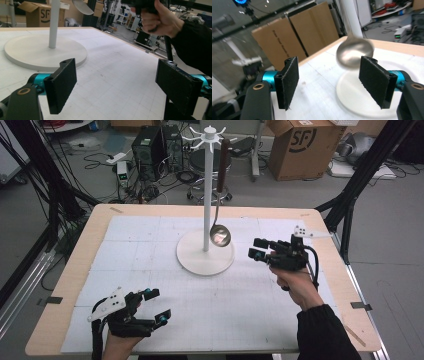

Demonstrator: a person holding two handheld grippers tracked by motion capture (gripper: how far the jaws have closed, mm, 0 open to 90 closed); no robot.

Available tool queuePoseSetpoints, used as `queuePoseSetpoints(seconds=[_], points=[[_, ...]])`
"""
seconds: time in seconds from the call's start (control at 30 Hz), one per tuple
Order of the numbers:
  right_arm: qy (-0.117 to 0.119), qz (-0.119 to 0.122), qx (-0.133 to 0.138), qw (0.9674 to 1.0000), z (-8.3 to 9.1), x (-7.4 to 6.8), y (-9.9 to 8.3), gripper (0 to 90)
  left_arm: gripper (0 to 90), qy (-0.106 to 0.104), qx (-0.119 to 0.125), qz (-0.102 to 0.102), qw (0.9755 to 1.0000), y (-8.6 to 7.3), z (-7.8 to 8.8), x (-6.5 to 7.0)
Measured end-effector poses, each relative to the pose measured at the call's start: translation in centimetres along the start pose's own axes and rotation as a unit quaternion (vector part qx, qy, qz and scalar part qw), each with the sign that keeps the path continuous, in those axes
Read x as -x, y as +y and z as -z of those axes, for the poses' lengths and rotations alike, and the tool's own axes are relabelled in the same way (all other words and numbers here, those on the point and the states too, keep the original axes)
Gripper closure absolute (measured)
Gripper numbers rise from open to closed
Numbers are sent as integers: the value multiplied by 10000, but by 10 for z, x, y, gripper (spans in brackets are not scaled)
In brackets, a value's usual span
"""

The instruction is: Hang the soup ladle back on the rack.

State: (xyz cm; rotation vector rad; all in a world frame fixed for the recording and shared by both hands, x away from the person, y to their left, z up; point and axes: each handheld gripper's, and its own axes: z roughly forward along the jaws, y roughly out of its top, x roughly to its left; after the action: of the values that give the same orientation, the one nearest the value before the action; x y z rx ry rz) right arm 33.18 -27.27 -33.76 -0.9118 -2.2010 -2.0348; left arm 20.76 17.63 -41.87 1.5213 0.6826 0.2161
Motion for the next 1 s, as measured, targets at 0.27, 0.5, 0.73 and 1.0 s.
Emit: queuePoseSetpoints(seconds=[0.27, 0.5, 0.73, 1.0], points=[[-121, 212, -269, 9993, 18, -16, -49, 267, 178, 52, -41, -55, 10000, -1, -6, -2], [-136, 213, -205, 9995, 25, -22, -84, 260, 175, 40, -63, -87, 9999, -3, -9, -1], [-74, 74, -160, 9998, 23, -23, -106, 249, 170, 23, -70, -68, 9999, -7, -9, -3], [-21, 162, -169, 9997, 20, -33, -117, 208, 160, 85, -62, 153, 9998, -18, -4, -11]])
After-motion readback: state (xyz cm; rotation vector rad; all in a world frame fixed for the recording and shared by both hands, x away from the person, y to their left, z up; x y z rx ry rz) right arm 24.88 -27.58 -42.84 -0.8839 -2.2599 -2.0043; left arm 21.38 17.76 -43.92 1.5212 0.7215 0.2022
